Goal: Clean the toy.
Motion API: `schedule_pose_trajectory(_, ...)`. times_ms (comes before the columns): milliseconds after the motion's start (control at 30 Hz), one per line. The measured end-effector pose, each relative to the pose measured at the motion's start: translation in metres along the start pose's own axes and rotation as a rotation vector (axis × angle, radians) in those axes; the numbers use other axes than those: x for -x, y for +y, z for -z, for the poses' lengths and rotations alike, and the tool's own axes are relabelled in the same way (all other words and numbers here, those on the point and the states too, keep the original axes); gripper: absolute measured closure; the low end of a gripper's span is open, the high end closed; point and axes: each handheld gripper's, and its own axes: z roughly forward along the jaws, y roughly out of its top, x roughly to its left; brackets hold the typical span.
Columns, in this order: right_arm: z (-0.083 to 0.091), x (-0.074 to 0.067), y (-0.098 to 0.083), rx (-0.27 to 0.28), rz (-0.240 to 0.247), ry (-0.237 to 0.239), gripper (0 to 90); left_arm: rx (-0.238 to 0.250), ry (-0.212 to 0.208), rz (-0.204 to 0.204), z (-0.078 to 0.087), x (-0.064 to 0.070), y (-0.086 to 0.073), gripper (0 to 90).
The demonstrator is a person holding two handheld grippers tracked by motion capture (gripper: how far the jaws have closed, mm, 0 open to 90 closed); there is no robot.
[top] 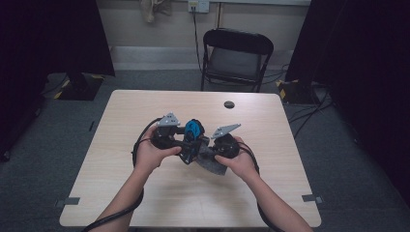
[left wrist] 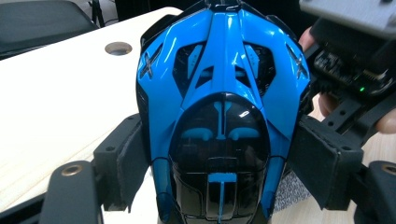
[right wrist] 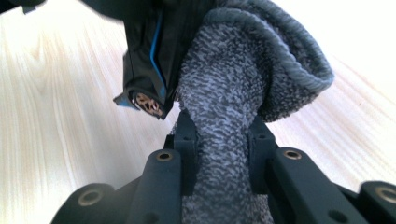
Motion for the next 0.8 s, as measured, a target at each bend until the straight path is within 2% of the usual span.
schedule_pose_trajectory(67, 0.0, 0.0, -0.001, -0.001, 0.0, -0.002, 72.5, 0.0, -0.002, 0.0, 0.0, 0.0, 0.0, 24.6)
schedule_pose_trajectory(233, 0.013, 0.009, -0.003, 0.007, -0.015, -0.028, 72.4, -0.012, 0.001, -0.007, 0.001, -0.001, -0.003, 24.6)
schedule_pose_trajectory(267, 0.021, 0.012, 0.0, 0.014, -0.014, -0.043, 72.5, -0.016, 0.003, -0.006, 0.0, -0.002, -0.004, 24.6)
schedule_pose_trajectory(333, 0.024, 0.013, 0.002, 0.018, -0.012, -0.049, 72.5, -0.022, 0.006, -0.005, 0.0, -0.002, -0.005, 24.6)
schedule_pose_trajectory(367, 0.034, 0.016, 0.006, 0.033, -0.01, -0.065, 72.5, -0.024, 0.005, -0.005, -0.002, -0.003, -0.006, 24.6)
schedule_pose_trajectory(567, 0.056, 0.023, 0.02, 0.079, -0.011, -0.107, 72.5, -0.041, 0.0, -0.008, -0.006, -0.001, -0.01, 24.6)
schedule_pose_trajectory(800, 0.063, 0.022, 0.03, 0.1, -0.002, -0.113, 72.5, -0.06, 0.0, -0.014, -0.011, 0.0, -0.013, 24.6)
